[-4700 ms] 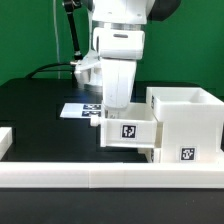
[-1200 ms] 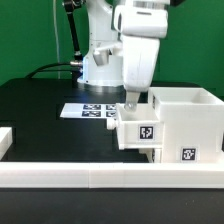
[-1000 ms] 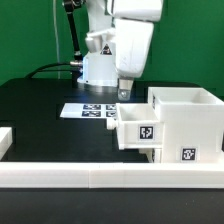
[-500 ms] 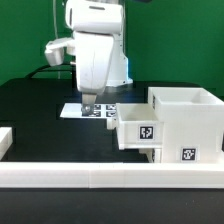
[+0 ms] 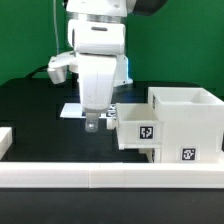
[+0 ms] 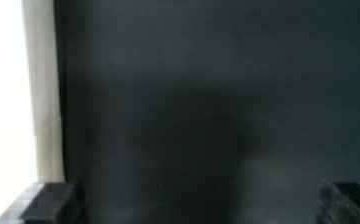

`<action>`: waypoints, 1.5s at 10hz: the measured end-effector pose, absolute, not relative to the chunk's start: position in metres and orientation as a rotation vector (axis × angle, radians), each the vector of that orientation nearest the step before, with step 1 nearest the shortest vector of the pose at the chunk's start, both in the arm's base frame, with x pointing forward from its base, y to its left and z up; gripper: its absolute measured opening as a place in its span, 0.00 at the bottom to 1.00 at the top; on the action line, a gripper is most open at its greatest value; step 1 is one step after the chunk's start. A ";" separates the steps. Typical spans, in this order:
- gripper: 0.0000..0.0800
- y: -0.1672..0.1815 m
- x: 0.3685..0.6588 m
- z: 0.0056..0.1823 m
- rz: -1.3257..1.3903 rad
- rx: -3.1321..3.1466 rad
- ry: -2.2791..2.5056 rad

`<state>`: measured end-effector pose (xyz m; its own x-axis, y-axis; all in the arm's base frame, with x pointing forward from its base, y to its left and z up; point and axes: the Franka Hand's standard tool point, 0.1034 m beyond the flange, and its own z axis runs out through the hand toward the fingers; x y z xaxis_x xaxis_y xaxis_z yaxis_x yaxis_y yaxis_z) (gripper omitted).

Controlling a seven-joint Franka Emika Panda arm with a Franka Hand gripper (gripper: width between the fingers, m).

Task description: Assemble drawer

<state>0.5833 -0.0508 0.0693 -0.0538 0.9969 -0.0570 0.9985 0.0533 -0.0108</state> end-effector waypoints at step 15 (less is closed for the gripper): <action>0.81 0.003 0.586 0.057 -0.077 2.170 2.271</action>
Offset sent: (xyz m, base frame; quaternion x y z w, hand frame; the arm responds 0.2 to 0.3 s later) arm 0.0020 0.0354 -0.0024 0.0196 0.0212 0.0164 0.9994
